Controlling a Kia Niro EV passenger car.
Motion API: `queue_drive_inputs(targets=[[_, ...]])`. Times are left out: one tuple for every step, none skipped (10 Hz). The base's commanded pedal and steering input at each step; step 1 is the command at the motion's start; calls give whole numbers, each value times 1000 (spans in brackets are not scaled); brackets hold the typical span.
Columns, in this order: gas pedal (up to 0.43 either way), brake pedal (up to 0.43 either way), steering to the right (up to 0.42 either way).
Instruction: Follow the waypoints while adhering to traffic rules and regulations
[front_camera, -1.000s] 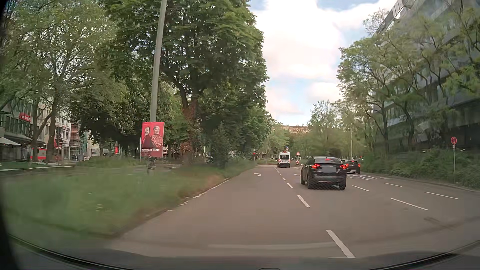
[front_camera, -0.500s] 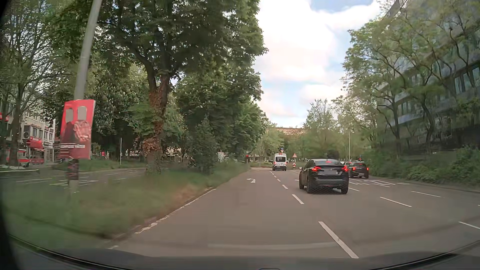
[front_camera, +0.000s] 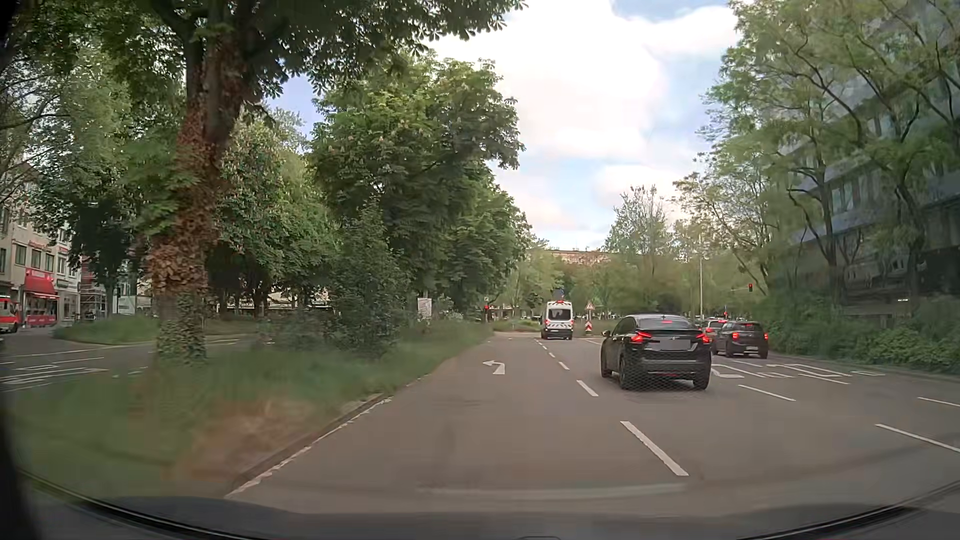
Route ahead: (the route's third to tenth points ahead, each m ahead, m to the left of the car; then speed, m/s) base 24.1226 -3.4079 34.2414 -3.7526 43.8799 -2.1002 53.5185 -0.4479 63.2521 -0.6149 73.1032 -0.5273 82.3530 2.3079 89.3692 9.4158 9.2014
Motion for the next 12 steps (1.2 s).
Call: queue_drive_inputs(targets=[[0,0,7],[0,0,8],[0,0,11],[0,0,11],[0,0,11],[0,0,11],[0,0,10],[0,0,8],[0,0,6],[0,0,4],[0,0,4],[0,0,4]])
